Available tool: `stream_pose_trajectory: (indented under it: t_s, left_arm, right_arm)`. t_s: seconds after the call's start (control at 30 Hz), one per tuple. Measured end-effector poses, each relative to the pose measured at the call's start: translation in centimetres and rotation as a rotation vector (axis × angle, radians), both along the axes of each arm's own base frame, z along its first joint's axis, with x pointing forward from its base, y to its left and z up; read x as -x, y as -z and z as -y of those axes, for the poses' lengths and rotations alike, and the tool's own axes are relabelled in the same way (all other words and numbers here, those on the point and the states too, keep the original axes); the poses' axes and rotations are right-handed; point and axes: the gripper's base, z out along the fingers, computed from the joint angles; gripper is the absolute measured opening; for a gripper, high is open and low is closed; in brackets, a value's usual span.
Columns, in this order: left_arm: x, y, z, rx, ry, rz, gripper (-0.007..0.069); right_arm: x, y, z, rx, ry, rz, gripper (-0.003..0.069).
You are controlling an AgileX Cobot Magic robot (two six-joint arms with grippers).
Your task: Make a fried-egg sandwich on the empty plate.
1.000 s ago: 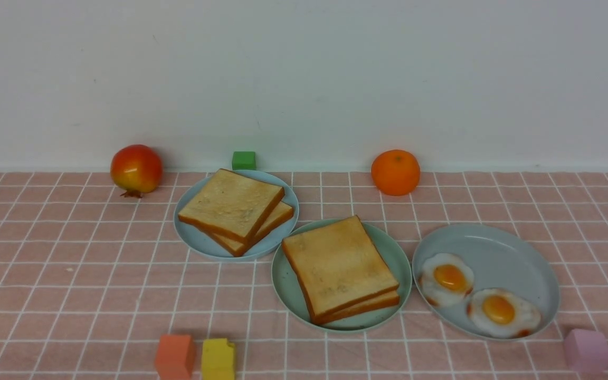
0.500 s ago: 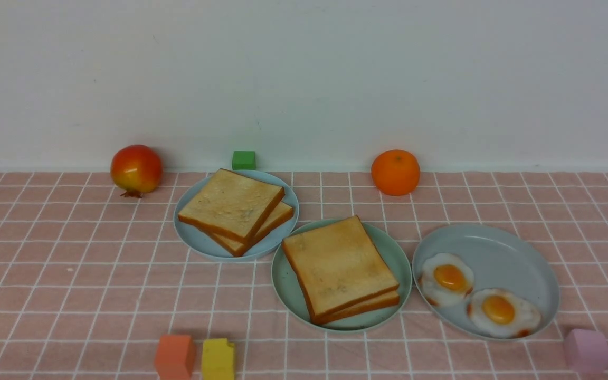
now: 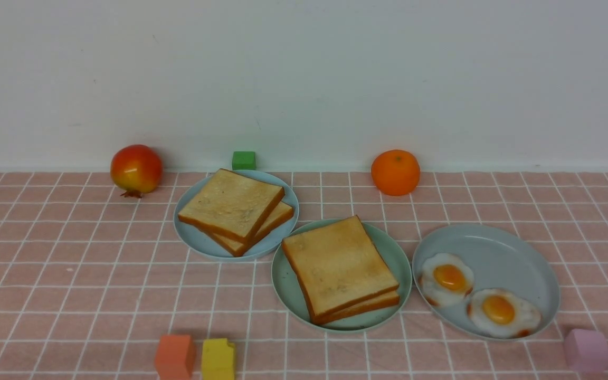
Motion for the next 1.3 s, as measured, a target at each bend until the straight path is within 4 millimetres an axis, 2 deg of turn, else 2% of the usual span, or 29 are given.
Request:
stream_pose_trajectory:
  t_s: [1.3]
  left_arm:
    - [0.0, 0.0, 0.0, 0.0, 0.0, 0.0, 0.0099]
  right_arm:
    - [0.0, 0.0, 0.0, 0.001, 0.0, 0.0, 0.0235]
